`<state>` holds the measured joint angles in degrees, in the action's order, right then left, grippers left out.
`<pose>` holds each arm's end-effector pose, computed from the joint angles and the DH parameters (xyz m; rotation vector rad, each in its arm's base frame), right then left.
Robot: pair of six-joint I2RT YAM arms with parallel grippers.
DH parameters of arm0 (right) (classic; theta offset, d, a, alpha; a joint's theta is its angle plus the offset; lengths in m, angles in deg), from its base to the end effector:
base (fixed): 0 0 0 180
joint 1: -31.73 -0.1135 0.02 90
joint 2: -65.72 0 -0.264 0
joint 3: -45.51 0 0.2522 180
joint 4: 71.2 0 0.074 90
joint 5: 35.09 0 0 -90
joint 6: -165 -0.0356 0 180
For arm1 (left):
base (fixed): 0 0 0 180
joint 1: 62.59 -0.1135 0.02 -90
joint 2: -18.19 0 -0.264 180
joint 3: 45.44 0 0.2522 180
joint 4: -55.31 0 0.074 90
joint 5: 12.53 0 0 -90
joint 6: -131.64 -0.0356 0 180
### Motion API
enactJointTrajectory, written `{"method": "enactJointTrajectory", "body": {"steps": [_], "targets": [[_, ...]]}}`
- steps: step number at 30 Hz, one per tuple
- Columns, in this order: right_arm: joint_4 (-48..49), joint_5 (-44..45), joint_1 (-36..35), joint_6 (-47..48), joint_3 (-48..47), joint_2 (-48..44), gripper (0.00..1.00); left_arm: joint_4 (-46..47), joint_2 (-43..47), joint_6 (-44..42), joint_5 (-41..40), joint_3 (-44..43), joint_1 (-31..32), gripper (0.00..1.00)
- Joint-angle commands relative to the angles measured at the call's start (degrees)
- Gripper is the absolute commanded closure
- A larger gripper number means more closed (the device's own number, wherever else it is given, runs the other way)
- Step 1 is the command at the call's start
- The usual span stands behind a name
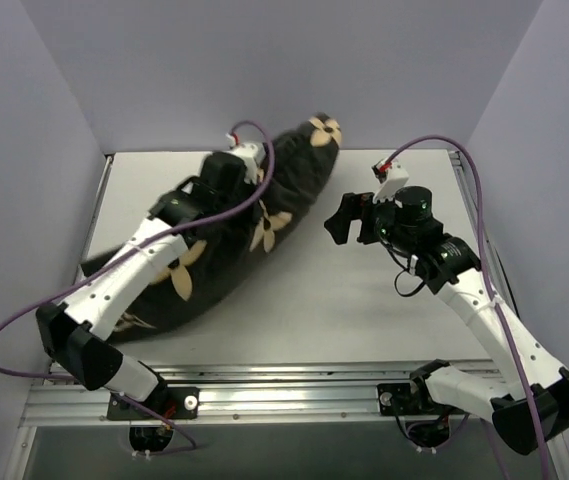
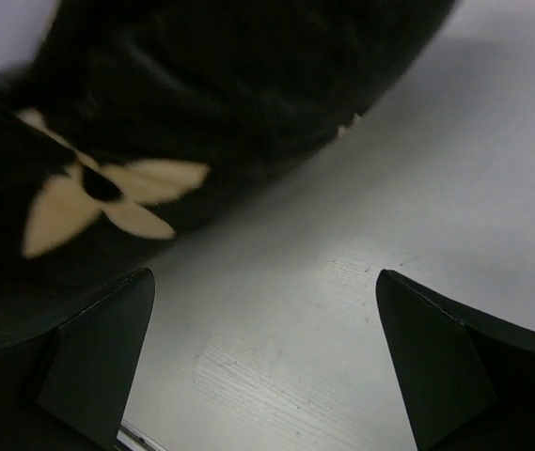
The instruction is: Remove the pillowcase from the pillow
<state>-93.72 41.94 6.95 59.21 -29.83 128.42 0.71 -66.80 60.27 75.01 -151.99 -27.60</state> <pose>0.2255 0.1129 0.3846 -0.3100 1.7663 0.7107 0.2658 -0.1842 0.4094 0.2862 2.1700 -0.4936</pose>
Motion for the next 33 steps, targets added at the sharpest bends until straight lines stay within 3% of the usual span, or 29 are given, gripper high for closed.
{"method": "enactJointTrajectory", "body": {"steps": [1, 4, 7, 11, 14, 17, 18, 23, 30, 33], "targets": [[-1.44, 3.21, 0.43, 0.94, 1.54, -3.01, 0.00, 10.84, -2.98, 6.92, -4.30, 7.17, 5.26, 0.98], [-1.88, 5.58, 0.69, -0.38, 2.60, -5.74, 0.00, 14.20, -5.71, 9.22, -5.19, 10.43, 8.69, 0.97], [-3.02, 8.56, 0.87, -2.05, 3.92, -8.02, 0.00, 14.65, -8.17, 10.11, -5.98, 7.47, 12.29, 0.86], [-5.13, 14.87, 1.04, -5.56, 5.94, -12.06, 0.00, 13.68, -10.54, 10.46, -3.45, 0.54, 15.46, 0.38], [-6.54, 19.37, 1.13, -9.16, 7.26, -15.58, 0.00, 13.07, -10.20, 11.60, -0.89, -4.48, 16.43, 0.18], [-6.98, 20.53, 1.22, -12.41, 9.02, -17.86, 0.00, 13.07, -9.23, 11.43, 4.46, -7.66, 16.43, 0.13], [-7.07, 20.44, 1.22, -13.47, 9.98, -18.13, 0.00, 12.72, -9.05, 11.16, 7.00, -9.67, 16.43, 0.03], [-5.05, 16.15, 1.22, -18.04, 12.80, -17.44, 0.00, 8.50, -6.34, 9.14, 6.59, -11.28, 13.81, 0.02], [-0.13, 6.04, 1.13, -20.06, 17.89, -12.78, 0.00, 12.09, 3.24, 14.15, 7.73, 9.89, 0.99, 0.02], [5.04, 3.39, 1.13, -21.38, 22.11, -10.06, 0.00, 15.69, 6.50, 14.94, 8.61, 20.17, -1.22, 0.02]]}}
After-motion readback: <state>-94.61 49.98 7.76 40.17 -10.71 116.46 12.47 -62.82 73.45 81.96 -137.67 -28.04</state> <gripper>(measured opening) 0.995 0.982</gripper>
